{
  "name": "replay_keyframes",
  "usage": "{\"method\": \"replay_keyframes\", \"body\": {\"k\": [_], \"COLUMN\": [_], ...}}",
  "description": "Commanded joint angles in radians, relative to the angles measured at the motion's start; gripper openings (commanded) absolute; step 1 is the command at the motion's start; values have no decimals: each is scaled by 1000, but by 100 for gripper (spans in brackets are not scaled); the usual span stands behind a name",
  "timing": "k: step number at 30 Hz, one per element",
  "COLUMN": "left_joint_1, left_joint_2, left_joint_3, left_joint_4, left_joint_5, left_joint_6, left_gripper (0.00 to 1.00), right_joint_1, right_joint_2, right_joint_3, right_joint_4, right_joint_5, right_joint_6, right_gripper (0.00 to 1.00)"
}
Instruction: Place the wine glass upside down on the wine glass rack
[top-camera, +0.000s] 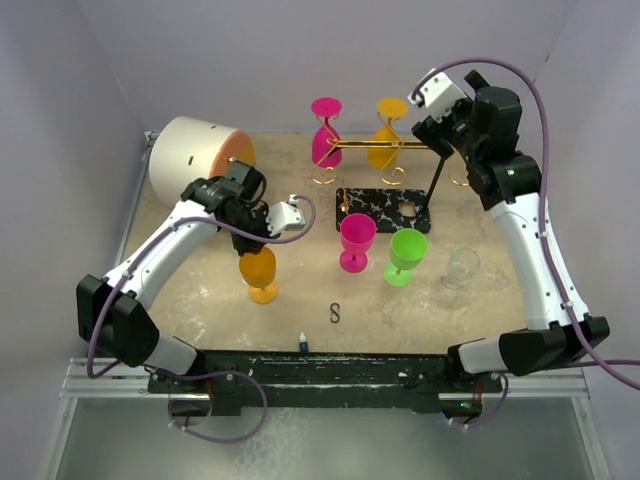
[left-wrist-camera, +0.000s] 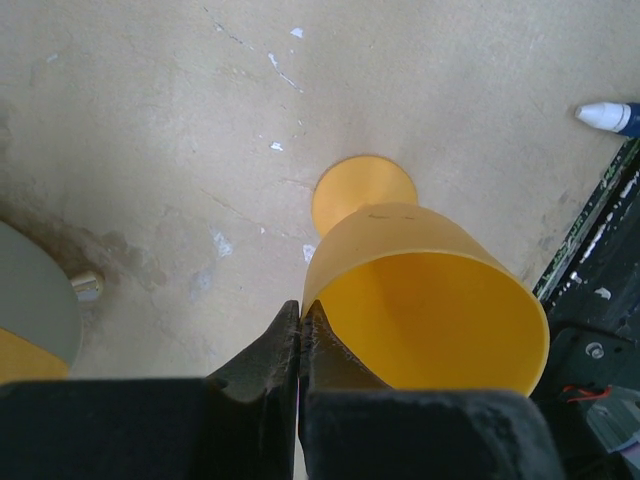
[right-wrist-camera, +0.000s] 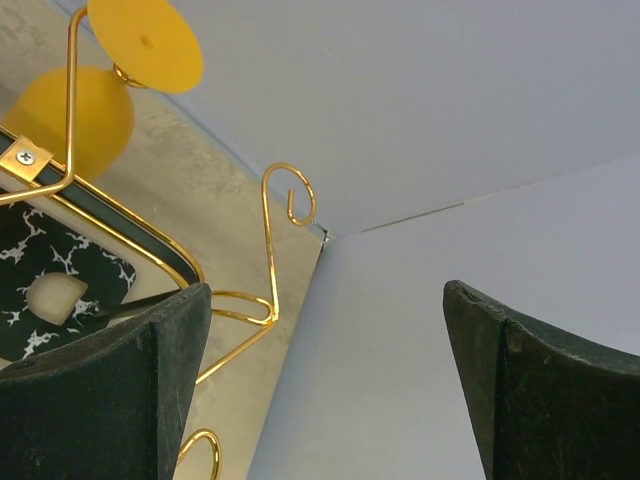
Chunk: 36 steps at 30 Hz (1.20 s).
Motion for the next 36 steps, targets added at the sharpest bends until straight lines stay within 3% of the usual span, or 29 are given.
{"method": "replay_keyframes", "body": {"k": [1, 13, 23, 30, 36], "left_joint_1": [-3, -3, 17, 186, 217], "left_joint_2": [-81, -173, -251, -288, -294], "left_joint_3": [75, 341, 432, 497, 546], "left_joint_4": [-78, -238, -179, -65, 101], "left_joint_5": [-15, 125, 282, 543, 466], "left_joint_6": [49, 39, -34, -219, -380], "left_gripper": [0, 0, 0, 0, 0], "right_joint_1": [-4, -4, -4, -4, -4], "right_joint_2": [5, -3, 9, 16, 30], "right_joint_3": [41, 118, 248, 265, 284], "right_joint_4": [15, -113, -218, -286, -280], "right_joint_5": [10, -152, -440, -599, -686], "right_joint_6": [4, 24, 75, 67, 118], "right_gripper": [100, 100, 100, 100, 100]}}
